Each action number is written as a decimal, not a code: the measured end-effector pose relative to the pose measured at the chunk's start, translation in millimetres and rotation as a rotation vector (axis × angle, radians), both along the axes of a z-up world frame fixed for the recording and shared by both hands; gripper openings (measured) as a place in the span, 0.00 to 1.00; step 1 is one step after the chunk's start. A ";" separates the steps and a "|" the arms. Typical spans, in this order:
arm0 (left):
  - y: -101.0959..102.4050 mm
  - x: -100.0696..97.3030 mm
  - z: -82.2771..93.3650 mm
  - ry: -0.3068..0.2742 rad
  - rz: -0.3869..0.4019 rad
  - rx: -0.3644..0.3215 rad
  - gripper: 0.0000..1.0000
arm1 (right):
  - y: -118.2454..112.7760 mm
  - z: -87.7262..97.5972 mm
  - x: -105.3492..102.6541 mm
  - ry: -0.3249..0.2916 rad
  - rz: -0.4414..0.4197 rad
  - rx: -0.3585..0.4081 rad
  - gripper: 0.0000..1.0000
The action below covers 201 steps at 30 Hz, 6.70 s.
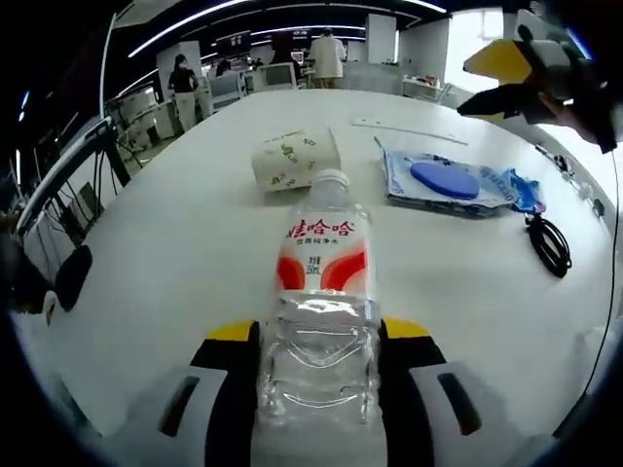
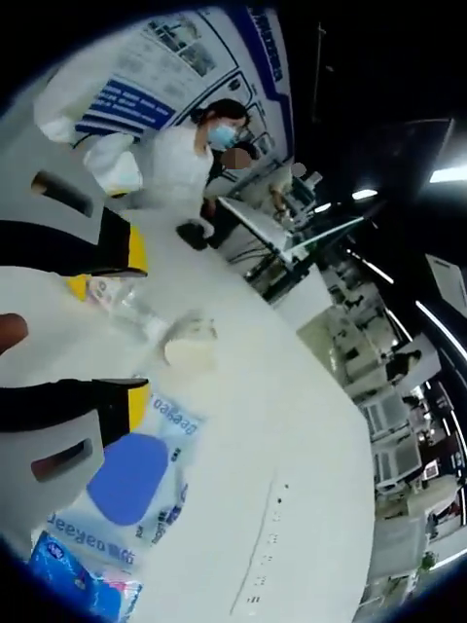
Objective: Arrange the tabletop items into an orderly group along one side of the table until the central work area is clear of visible clutter.
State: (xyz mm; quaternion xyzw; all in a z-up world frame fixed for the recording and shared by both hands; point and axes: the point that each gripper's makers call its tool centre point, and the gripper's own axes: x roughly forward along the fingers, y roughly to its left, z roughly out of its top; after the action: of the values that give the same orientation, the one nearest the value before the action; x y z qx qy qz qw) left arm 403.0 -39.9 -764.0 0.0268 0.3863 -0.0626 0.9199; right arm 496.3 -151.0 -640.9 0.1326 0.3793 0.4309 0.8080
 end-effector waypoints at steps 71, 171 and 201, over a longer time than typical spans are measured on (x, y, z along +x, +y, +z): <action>1.9 -0.6 -2.0 -0.099 0.030 -0.014 0.49 | 83.9 -32.1 38.9 0.084 0.166 -0.004 0.00; -0.1 -0.2 -1.8 -0.143 0.040 -0.019 0.49 | 20.9 -64.6 50.5 -0.514 1.212 -0.976 0.21; -1.7 -1.8 -0.1 -0.108 0.022 -0.013 0.49 | -64.9 24.6 -17.6 -0.382 0.427 -0.340 0.46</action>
State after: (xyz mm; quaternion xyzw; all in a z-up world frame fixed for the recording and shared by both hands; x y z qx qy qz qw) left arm 401.2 -41.6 -764.0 0.0197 0.3360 -0.0533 0.9402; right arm 478.7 -215.9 -616.4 -0.1699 0.3067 0.5382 0.7664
